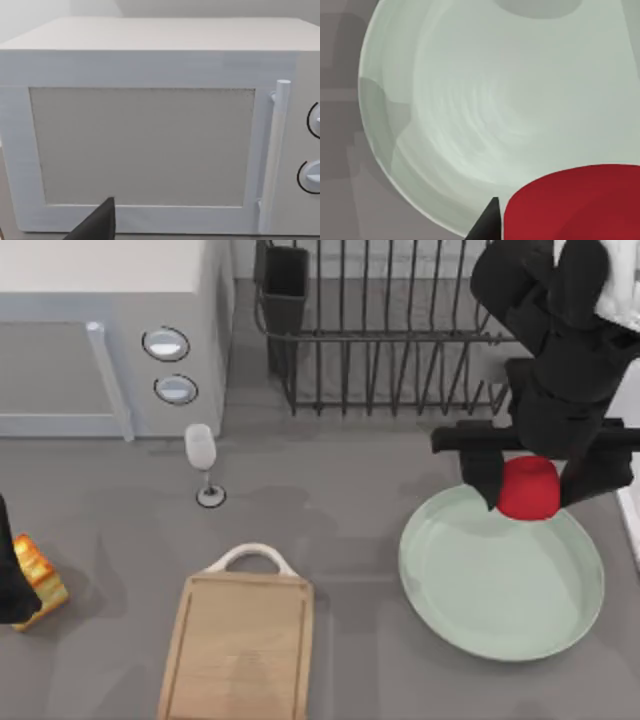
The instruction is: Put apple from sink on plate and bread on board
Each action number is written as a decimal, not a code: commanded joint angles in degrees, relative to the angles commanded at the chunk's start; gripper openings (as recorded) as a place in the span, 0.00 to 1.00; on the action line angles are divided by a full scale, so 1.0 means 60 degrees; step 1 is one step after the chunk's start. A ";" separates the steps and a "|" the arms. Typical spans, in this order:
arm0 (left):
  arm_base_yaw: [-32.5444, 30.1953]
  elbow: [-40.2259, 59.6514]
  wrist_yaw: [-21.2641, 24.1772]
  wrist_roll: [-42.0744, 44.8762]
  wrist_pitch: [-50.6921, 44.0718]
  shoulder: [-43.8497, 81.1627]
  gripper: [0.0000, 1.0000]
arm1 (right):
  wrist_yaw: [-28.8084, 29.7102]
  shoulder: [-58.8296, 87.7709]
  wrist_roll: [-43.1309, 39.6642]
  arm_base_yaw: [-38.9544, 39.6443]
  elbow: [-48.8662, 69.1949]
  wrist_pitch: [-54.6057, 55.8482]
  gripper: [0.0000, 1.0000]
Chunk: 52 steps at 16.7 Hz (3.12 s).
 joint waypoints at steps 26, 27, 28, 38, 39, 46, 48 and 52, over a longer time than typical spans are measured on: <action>0.0000 0.0000 0.0000 0.0000 0.0000 0.0000 1.00 | 0.0000 0.0000 -0.0001 -0.0016 -0.0001 0.0003 1.00; 0.0000 0.0000 0.0000 0.0000 0.0000 0.0000 1.00 | 0.0000 -0.0095 -0.0029 -0.0043 -0.0097 0.0070 1.00; 0.0000 0.0000 0.0000 0.0000 0.0000 0.0000 1.00 | 0.0000 -0.0288 -0.0085 -0.0097 -0.0286 0.0209 1.00; 0.0000 0.0000 0.0000 0.0000 0.0000 0.0000 1.00 | -0.0003 -0.6843 -0.1804 -0.1761 -0.5529 0.4484 1.00; 0.0000 0.0000 0.0000 0.0000 0.0000 0.0000 1.00 | -0.0003 -0.7906 -0.2049 -0.1997 -0.6312 0.5095 1.00; 0.0000 0.0000 0.0000 0.0000 0.0000 0.0000 1.00 | -0.0005 -1.4951 -0.3789 -0.3681 -1.1864 0.9445 1.00; 0.0000 0.0000 0.0000 0.0000 0.0000 0.0000 1.00 | -0.0005 -1.6262 -0.4198 -0.4078 -1.3111 1.0463 1.00; 0.0000 0.0000 0.0000 0.0000 0.0000 0.0000 1.00 | -0.0006 -1.7668 -0.4701 -0.4564 -1.4471 1.1705 1.00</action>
